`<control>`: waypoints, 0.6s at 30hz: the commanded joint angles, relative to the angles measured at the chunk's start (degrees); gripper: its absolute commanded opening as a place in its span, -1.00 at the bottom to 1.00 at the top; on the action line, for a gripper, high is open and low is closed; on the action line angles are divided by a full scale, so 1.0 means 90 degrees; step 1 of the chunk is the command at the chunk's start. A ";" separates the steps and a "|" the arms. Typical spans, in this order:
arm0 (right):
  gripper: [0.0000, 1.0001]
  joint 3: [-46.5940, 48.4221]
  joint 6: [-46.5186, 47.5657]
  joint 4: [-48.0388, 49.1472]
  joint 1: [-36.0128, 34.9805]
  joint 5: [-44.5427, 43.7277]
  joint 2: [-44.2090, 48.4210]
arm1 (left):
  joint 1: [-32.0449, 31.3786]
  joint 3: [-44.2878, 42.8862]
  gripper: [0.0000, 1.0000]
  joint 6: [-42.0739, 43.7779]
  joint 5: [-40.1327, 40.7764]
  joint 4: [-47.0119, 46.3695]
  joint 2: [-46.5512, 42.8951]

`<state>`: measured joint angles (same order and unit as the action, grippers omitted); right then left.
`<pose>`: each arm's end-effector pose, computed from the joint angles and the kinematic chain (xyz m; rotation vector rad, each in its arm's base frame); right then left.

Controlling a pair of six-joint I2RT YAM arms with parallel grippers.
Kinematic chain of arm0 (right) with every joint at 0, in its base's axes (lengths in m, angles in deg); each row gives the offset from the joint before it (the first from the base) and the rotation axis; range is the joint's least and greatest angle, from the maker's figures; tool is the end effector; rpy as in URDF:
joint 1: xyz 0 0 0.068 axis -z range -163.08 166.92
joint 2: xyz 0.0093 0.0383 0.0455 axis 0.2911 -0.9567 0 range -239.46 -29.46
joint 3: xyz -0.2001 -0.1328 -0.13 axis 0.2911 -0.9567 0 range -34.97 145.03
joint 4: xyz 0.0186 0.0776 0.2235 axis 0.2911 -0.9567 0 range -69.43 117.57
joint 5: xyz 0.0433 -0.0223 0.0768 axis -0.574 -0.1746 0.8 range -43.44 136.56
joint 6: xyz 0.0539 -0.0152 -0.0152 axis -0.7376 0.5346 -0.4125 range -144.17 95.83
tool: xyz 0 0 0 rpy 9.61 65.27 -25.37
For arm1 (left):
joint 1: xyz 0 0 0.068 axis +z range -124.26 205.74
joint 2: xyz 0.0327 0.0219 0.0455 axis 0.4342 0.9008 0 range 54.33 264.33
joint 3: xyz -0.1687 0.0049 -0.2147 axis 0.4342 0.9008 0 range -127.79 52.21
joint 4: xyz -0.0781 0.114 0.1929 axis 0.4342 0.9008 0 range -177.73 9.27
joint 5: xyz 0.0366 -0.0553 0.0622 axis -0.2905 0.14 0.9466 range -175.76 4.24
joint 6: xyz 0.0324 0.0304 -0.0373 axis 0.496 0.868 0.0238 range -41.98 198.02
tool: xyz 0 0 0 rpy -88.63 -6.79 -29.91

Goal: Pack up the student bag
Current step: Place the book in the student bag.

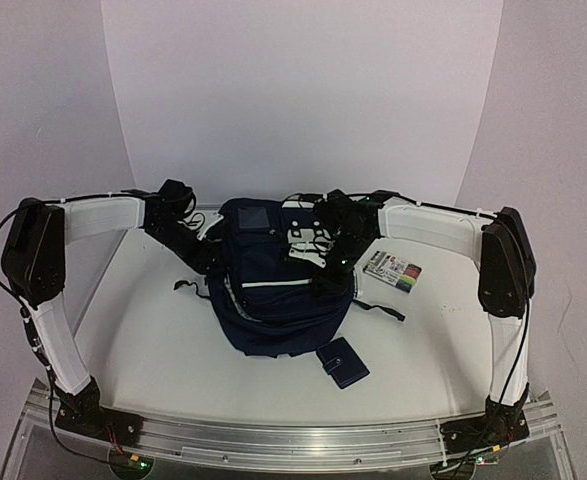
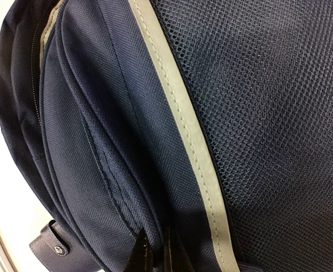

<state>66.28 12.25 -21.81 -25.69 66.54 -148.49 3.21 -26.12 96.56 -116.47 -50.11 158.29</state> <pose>0.2988 0.2942 0.2306 -1.8053 2.0363 0.5079 0.3212 -0.1563 0.2313 1.0720 2.3782 -0.7357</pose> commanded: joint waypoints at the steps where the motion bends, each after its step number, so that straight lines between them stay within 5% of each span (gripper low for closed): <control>1: -1.00 0.0107 -0.0219 -0.0695 0.0104 -0.0041 0.0023 | -0.0155 -0.0254 -0.03 0.0443 0.0398 0.0052 0.0187; 9: -1.00 0.0149 -0.0248 -0.0715 0.0106 0.0033 -0.0009 | -0.0425 -0.0234 -0.22 0.0587 0.0823 0.0125 0.0304; 14: -1.00 0.0122 -0.0258 -0.0724 0.0106 0.0071 -0.0034 | -0.0437 0.0035 0.07 0.0562 0.1129 -0.0178 0.0046; 18: -1.00 0.0133 -0.0266 -0.0734 0.0102 0.0083 -0.0017 | -0.0437 -0.0216 -0.16 0.0677 0.1130 0.0034 0.0183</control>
<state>66.30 11.86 -22.16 -25.47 67.47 -148.49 -0.96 -26.39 101.03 -108.39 -50.27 160.59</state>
